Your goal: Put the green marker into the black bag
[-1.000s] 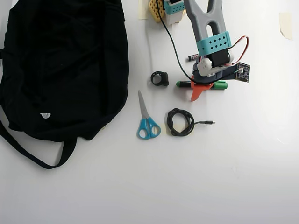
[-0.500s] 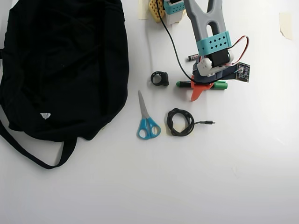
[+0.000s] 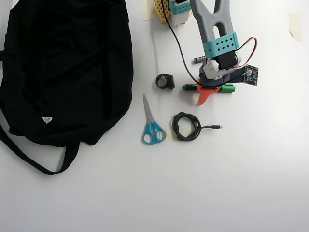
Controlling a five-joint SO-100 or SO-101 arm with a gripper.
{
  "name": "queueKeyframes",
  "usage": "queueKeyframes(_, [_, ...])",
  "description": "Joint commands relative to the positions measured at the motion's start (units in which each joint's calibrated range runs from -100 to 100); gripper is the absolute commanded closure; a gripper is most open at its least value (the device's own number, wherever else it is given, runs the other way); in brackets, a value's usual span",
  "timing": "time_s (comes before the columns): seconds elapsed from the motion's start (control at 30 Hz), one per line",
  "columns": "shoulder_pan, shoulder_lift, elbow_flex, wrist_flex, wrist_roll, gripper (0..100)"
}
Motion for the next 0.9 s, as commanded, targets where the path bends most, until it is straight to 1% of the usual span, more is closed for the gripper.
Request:
queueKeyframes(0.0, [0.49, -0.13, 0.0, -0.69, 0.38, 63])
queueKeyframes(0.17, [0.49, -0.13, 0.0, -0.69, 0.38, 64])
queueKeyframes(0.23, [0.49, -0.13, 0.0, -0.69, 0.38, 67])
queueKeyframes(0.27, [0.49, -0.22, 0.0, -0.78, 0.38, 71])
queueKeyframes(0.33, [0.49, -0.22, 0.0, -0.78, 0.38, 72])
queueKeyframes(0.53, [0.49, -0.22, -0.09, -0.86, 0.38, 73])
queueKeyframes(0.87, [1.09, -0.13, 0.18, -3.96, 0.38, 73])
